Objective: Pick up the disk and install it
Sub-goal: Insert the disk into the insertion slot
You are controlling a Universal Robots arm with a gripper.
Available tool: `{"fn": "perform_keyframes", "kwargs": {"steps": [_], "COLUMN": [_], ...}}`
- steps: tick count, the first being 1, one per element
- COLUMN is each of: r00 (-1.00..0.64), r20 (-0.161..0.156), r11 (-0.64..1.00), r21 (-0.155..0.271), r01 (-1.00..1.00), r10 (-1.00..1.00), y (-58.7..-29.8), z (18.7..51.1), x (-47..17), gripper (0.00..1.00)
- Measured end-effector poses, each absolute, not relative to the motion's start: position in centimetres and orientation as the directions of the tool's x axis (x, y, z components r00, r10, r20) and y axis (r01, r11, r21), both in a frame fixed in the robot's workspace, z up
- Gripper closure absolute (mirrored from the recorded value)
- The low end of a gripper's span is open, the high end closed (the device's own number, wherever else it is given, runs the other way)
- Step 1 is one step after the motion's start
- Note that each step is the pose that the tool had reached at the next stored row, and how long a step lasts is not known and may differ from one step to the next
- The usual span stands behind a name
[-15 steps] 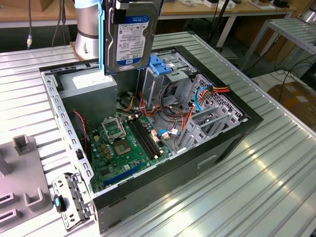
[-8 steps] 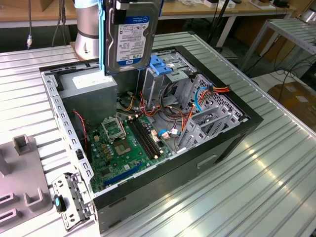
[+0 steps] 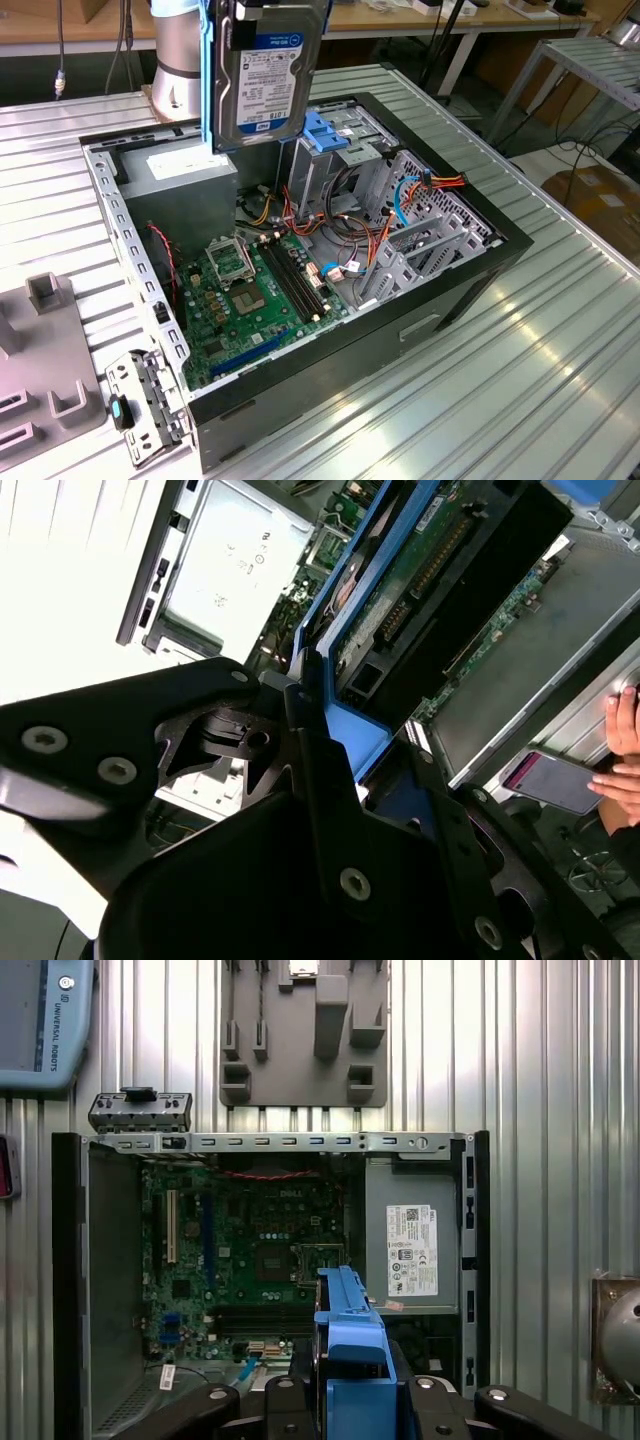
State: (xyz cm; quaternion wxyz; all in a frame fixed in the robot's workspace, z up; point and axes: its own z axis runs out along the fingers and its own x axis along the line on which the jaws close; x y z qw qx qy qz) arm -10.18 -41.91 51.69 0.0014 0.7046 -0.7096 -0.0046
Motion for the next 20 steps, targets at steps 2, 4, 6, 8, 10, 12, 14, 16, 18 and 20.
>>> {"fn": "perform_keyframes", "kwargs": {"steps": [2, 4, 6, 8, 10, 12, 14, 16, 18, 20], "r00": [-0.007, -0.007, -0.007, -0.007, -0.007, -0.007, -0.007, -0.007, -0.007, -0.007], "r20": [-0.005, -0.005, -0.004, -0.004, -0.005, -0.004, -0.004, -0.004, -0.004, -0.004], "r11": [0.007, 0.007, 0.007, 0.007, 0.007, 0.007, 0.007, 0.007, 0.007, 0.007], "r21": [0.009, 0.009, 0.009, 0.009, 0.009, 0.009, 0.009, 0.009, 0.009, 0.009], "r01": [-1.000, -1.000, -1.000, -1.000, -1.000, -1.000, -1.000, -1.000, -1.000, -1.000], "r10": [-1.000, -1.000, -1.000, -1.000, -1.000, -1.000, -1.000, -1.000, -1.000, -1.000], "y": [-41.9, -42.0, -42.2, -43.0, -43.0, -43.1, -43.1, -43.2, -43.2, -43.3], "z": [51.7, 51.7, 51.7, 51.7, 51.7, 51.7, 51.7, 51.7, 51.7, 51.7], "x": [-10.2, -10.2, -10.2, -10.2, -10.2, -10.2, -10.2, -10.2, -10.2, -10.2], "gripper": [0.63, 0.63, 0.63, 0.63, 0.63, 0.63, 0.63, 0.63, 0.63, 0.63]}}
